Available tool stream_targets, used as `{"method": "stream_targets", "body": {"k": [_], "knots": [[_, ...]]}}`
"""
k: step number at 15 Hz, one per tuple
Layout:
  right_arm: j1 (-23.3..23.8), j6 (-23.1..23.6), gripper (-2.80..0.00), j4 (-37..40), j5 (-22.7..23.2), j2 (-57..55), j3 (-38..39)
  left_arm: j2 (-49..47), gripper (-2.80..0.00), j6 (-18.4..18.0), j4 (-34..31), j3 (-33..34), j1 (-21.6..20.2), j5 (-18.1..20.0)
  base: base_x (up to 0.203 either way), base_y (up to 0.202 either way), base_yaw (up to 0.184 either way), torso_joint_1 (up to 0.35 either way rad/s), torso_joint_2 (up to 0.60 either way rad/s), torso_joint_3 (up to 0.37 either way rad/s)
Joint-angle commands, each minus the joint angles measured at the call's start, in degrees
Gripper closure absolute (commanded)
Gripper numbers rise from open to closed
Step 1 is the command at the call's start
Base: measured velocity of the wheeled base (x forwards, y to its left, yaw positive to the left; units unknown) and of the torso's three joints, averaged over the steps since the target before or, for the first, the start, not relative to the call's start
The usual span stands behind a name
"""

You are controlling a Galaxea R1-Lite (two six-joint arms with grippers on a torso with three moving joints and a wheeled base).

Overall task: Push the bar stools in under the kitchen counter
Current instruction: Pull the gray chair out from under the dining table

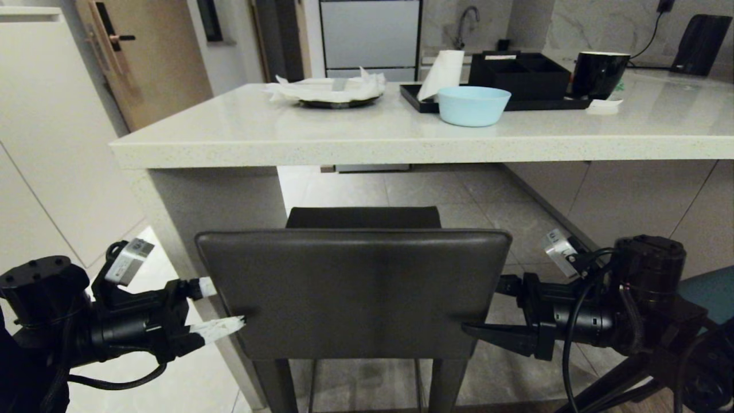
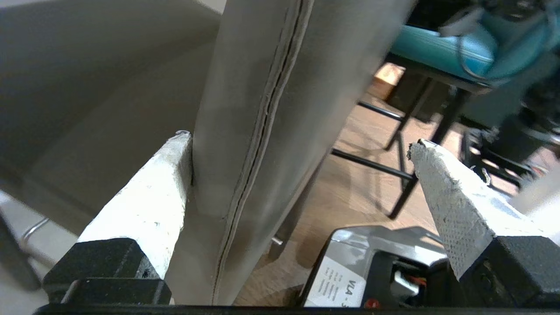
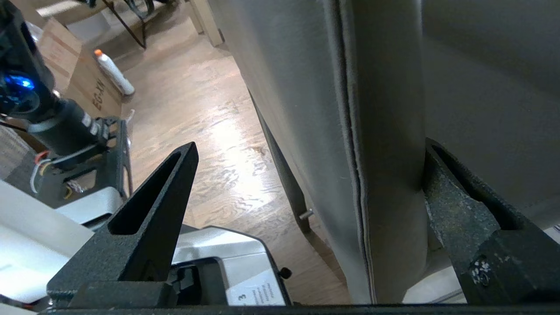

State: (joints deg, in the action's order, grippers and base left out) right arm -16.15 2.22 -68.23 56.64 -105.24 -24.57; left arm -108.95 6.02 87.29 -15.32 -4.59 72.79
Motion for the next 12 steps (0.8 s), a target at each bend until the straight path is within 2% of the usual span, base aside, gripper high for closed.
{"method": "stream_targets", "body": {"k": [1, 6, 12], "knots": [[-0.02, -0.11, -2.80, -0.85, 0.32, 0.21, 0.57, 1.06, -2.80, -0.12, 0.37, 1.88, 1.20, -0.88, 0.000, 0.000, 0.000, 0.000, 0.00, 0.000], [-0.11, -0.24, -2.80, -0.85, 0.23, 0.17, 0.48, 1.54, -2.80, -0.13, 0.37, 1.52, 1.25, -1.07, -0.018, 0.000, 0.000, 0.001, 0.00, 0.000], [-0.11, -0.64, -2.80, -0.94, -0.91, -0.14, 0.57, 1.63, -2.80, -0.22, 0.37, 2.30, 0.99, -1.16, -0.190, 0.000, -0.001, 0.001, 0.00, 0.002]]}}
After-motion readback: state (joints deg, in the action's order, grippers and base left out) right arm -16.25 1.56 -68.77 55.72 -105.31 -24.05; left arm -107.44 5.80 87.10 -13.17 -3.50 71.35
